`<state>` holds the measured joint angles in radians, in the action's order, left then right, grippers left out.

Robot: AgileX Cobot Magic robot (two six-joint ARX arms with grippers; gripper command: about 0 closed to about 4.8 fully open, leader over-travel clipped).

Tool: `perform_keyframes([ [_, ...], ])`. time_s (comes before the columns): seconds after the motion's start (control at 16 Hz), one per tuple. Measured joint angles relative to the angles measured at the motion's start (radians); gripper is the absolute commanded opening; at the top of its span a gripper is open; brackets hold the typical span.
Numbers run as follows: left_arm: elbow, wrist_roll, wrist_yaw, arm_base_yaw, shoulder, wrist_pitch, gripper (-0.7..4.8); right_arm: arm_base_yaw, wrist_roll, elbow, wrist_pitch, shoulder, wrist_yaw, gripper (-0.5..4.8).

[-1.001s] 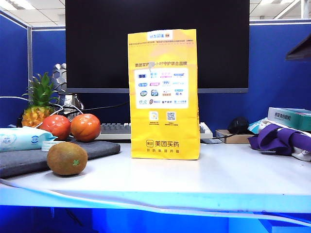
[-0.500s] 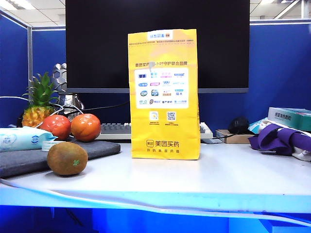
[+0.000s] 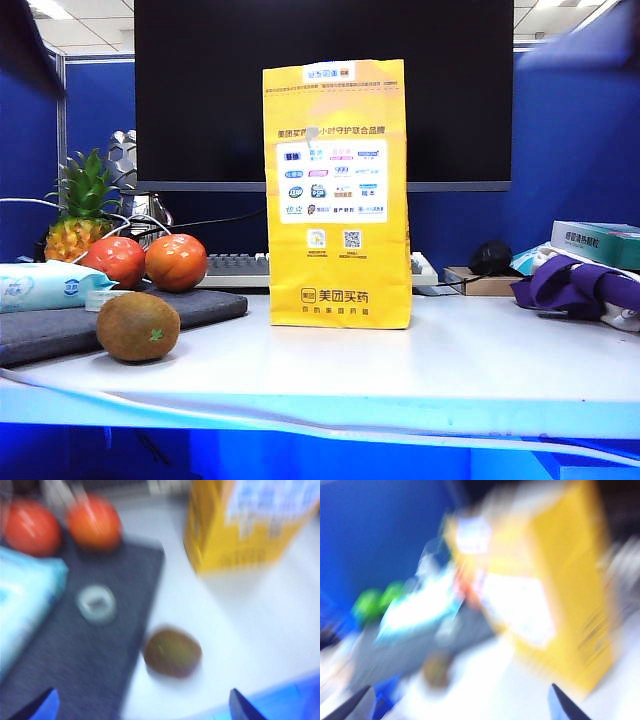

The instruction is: Pick up the kiwifruit and throw it into the yellow paper bag.

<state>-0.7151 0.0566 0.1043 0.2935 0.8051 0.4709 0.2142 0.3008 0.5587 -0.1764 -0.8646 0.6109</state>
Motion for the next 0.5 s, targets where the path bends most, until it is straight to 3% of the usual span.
perform_keyframes([
  [0.25, -0.072, 0.0, 0.114, 0.0, 0.234, 0.031, 4.79, 0.0, 0.01, 0.082, 0.084, -0.2, 0.21, 4.79],
  [0.5, -0.158, -0.212, 0.118, 0.0, 0.465, 0.069, 4.79, 0.002, 0.0, 0.079, 0.111, -0.248, 0.281, 4.79],
])
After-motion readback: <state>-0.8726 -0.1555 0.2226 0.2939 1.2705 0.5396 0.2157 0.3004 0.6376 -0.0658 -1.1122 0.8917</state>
